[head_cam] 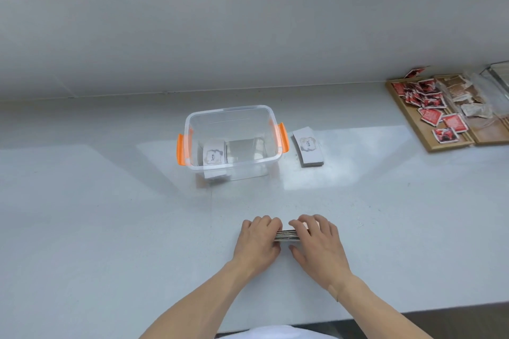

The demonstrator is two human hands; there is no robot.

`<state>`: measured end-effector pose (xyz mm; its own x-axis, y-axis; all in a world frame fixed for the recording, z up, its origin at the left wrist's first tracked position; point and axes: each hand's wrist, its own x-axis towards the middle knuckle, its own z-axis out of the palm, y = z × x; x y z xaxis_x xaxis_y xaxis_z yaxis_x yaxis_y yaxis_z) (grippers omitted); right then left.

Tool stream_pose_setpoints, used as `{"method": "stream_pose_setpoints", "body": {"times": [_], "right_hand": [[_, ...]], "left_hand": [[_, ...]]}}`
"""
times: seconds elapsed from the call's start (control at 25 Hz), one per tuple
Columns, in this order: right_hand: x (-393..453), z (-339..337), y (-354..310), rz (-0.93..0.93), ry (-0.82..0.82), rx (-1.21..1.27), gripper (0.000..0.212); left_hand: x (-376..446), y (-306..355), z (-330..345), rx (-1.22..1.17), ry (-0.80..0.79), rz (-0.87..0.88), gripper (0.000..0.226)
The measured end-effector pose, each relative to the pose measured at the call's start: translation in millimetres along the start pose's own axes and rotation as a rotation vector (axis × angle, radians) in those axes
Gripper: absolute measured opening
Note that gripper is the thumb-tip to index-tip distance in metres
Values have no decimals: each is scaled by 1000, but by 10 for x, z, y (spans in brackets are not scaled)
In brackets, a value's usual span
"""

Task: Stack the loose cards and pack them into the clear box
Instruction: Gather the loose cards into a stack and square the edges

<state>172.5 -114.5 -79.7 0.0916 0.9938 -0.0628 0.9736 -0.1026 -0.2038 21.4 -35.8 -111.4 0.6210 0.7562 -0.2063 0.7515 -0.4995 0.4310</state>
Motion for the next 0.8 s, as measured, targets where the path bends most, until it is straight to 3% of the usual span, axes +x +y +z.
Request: {"method": "stream_pose_setpoints", "body": {"times": [0.16, 0.28, 0.44, 0.52, 0.64, 0.8], "right_hand": [[-2, -32, -162, -39, -11, -78, 34], [44, -110, -153, 38, -69, -11, 27], [35, -197, -163, 300, -90, 528, 19], [24, -182, -175, 350, -67, 670, 21], [21, -165, -128, 352, -6, 647, 27], [52, -180, 143, 302, 68, 563, 32]], "left_hand": [[3, -37, -22, -23, -5, 42, 19], [-29, -108, -92, -262, 14, -8, 14], [-116, -100, -271, -738, 77, -38, 20], [-146, 32, -349, -701, 132, 83, 24], [-141, 248, -345, -466, 225, 260, 33], [2, 491, -264, -183, 343, 295, 48]]}}
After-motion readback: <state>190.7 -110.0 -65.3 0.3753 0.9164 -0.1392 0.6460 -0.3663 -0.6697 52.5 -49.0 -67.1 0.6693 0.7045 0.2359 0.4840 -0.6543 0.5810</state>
